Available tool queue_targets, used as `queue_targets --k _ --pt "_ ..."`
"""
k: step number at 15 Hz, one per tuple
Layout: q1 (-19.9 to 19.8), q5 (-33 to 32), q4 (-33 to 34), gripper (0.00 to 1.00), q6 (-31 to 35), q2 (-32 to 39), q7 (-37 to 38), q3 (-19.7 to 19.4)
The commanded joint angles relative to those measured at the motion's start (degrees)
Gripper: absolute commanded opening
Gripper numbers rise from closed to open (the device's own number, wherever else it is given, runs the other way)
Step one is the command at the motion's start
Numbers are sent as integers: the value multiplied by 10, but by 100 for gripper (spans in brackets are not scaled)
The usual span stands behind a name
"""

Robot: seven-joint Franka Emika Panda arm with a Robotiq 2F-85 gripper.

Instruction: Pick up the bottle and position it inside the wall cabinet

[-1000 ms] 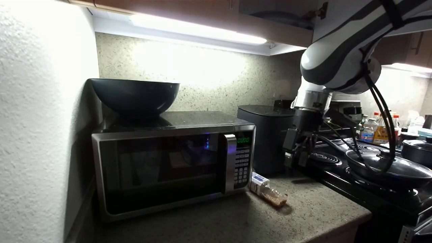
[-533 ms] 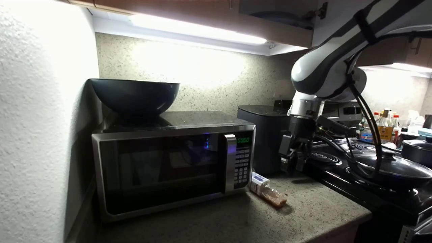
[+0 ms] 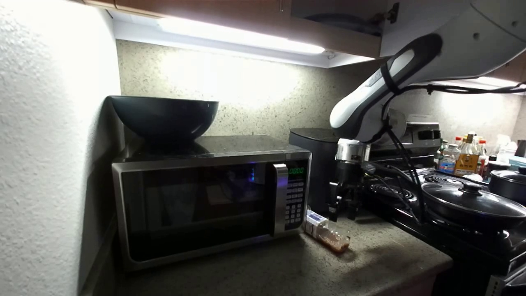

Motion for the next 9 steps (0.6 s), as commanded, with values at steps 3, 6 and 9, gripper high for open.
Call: queue_targets --k 3,6,9 --pt "-28 -8 38 100 -13 42 -7 26" --pt "-19 -21 31 100 14 37 8 29" --pt "-6 -55 36 100 31 42 36 33"
